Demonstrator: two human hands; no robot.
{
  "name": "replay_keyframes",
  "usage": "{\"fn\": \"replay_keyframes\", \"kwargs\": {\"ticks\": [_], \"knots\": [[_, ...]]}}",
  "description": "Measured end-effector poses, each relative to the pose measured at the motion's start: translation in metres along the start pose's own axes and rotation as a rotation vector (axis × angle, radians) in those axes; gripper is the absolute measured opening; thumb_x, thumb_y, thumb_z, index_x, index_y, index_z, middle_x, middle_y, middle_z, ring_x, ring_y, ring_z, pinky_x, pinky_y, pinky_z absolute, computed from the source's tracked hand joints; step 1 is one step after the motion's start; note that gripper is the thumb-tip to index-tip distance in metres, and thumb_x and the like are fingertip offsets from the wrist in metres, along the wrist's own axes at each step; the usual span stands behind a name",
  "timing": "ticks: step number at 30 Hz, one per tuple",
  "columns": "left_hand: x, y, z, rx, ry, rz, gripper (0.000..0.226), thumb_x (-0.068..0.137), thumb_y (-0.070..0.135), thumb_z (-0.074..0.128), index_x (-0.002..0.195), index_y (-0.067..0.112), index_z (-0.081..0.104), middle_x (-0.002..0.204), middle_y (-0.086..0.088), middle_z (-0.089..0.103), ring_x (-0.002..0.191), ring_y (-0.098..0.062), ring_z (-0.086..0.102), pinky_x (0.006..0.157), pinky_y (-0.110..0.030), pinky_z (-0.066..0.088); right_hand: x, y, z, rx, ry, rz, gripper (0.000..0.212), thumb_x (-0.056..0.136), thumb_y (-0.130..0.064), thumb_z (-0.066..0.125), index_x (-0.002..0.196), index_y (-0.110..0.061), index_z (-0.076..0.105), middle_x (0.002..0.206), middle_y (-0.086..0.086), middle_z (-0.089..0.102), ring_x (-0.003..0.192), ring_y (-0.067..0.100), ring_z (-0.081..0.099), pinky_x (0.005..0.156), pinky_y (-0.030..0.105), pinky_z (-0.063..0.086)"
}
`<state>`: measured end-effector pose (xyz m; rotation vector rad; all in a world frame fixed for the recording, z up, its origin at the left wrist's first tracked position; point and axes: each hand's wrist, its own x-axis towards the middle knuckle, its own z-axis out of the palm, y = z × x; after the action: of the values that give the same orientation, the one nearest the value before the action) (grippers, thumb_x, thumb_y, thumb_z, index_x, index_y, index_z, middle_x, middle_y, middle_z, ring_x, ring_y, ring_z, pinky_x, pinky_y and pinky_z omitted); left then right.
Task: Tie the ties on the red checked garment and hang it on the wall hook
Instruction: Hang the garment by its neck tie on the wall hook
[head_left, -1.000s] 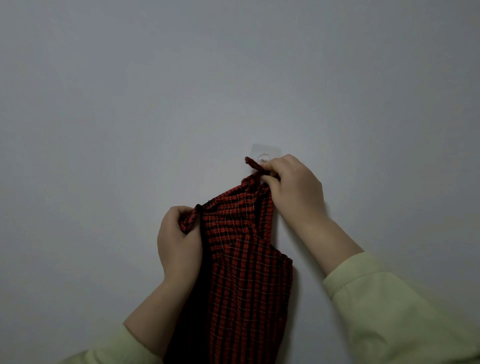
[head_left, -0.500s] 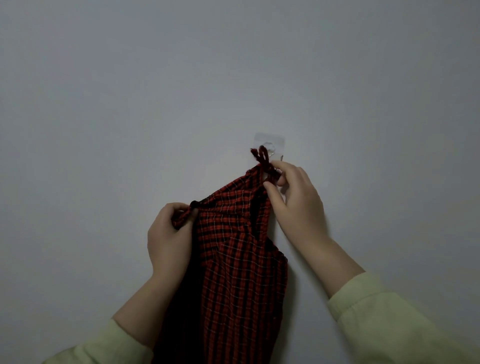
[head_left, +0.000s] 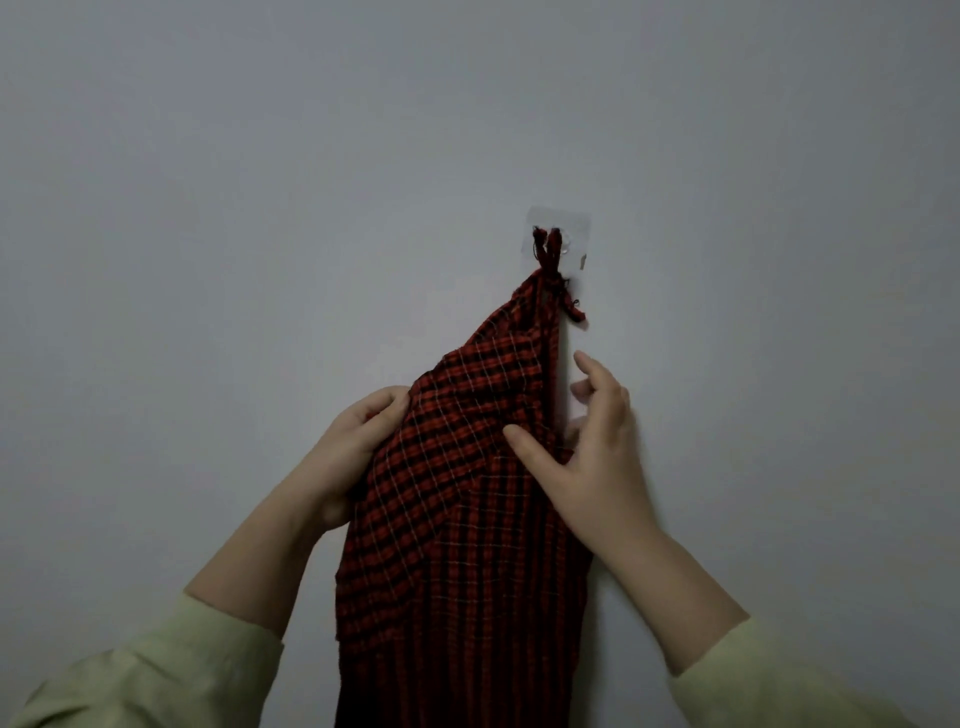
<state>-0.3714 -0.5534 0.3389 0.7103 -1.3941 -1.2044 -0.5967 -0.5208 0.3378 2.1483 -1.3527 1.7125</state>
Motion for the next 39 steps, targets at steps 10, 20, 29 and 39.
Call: {"fn": "replay_keyframes", "kwargs": {"ticks": [10, 20, 29, 39], "knots": [[-0.008, 0.018, -0.017, 0.409, -0.324, 0.036, 0.019, 0.076, 0.009, 0.058, 0.09, 0.012, 0.071, 0.096, -0.004, 0.072, 0.092, -0.018, 0.068, 0.082, -0.03, 0.052, 0.0, -0.008, -0.025, 0.316, -0.454, 0.332, 0.036, 0.08, -0.037, 0.075, 0.112, -0.022, 0.065, 0.105, -0.012, 0.073, 0.094, 0.001, 0.069, 0.091, 0.031, 0.055], [0.004, 0.012, -0.006, 0.996, 0.094, 0.296, 0.017, 0.082, 0.003, 0.053, 0.083, 0.016, 0.063, 0.095, 0.001, 0.061, 0.091, -0.02, 0.059, 0.079, -0.032, 0.046, 0.003, 0.001, -0.029, 0.266, -0.496, 0.348, 0.025, 0.083, -0.035, 0.072, 0.104, -0.022, 0.07, 0.098, -0.01, 0.075, 0.09, 0.004, 0.071, 0.088, 0.032, 0.056], [-0.009, -0.038, 0.016, 0.953, 0.648, 0.436, 0.021, 0.091, 0.014, 0.055, 0.111, 0.014, 0.05, 0.108, -0.001, 0.042, 0.07, -0.016, 0.052, 0.061, -0.034, 0.045, -0.024, 0.023, -0.013, -0.401, -0.162, 0.012, 0.052, 0.085, -0.061, 0.055, 0.121, -0.026, 0.048, 0.096, -0.004, 0.067, 0.083, 0.016, 0.063, 0.068, 0.037, 0.055], [-0.033, -0.069, 0.035, 0.885, 0.543, 0.384, 0.048, 0.095, 0.031, 0.051, 0.138, 0.012, 0.042, 0.137, -0.007, 0.037, 0.13, -0.018, 0.031, 0.112, -0.031, 0.026, -0.042, 0.031, -0.012, -0.03, -0.21, 0.134, 0.069, 0.083, -0.043, 0.07, 0.141, -0.024, 0.038, 0.131, -0.009, 0.058, 0.109, -0.001, 0.052, 0.093, 0.019, 0.043]]}}
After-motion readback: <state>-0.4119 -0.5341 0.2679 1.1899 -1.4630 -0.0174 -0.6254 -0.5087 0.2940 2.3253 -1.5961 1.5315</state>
